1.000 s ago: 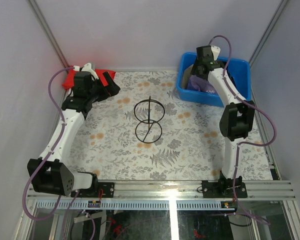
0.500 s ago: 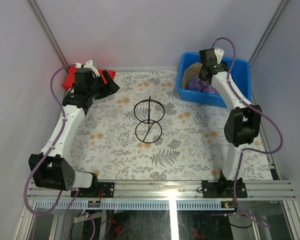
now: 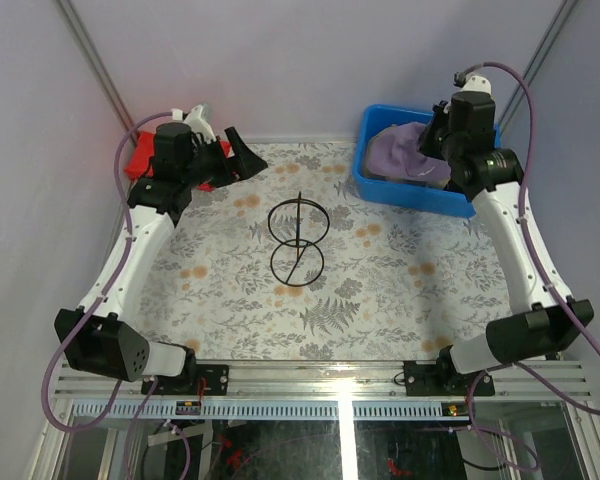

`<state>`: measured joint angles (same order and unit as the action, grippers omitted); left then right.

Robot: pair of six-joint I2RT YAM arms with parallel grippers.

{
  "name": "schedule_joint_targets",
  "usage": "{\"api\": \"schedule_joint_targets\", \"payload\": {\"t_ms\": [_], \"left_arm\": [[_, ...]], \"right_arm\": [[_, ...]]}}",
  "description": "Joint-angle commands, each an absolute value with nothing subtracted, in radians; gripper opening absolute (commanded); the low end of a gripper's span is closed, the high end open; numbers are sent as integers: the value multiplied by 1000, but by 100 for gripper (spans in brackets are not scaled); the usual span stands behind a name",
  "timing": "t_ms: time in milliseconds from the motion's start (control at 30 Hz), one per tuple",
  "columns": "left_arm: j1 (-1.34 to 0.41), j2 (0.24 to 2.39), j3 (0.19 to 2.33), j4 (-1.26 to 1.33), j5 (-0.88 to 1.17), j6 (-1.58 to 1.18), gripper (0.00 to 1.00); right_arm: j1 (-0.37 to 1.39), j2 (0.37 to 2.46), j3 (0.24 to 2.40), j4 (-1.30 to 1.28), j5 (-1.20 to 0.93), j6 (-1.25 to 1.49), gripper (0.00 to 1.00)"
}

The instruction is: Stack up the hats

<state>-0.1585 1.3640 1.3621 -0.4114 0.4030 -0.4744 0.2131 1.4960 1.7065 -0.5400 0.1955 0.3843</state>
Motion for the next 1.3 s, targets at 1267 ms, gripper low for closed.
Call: {"api": "schedule_joint_targets", "payload": {"t_ms": [1267], "left_arm": [[-244, 1227, 1173, -194, 791, -760, 95]], "right_arm": [[298, 1340, 1316, 94, -1067, 820, 4]]}}
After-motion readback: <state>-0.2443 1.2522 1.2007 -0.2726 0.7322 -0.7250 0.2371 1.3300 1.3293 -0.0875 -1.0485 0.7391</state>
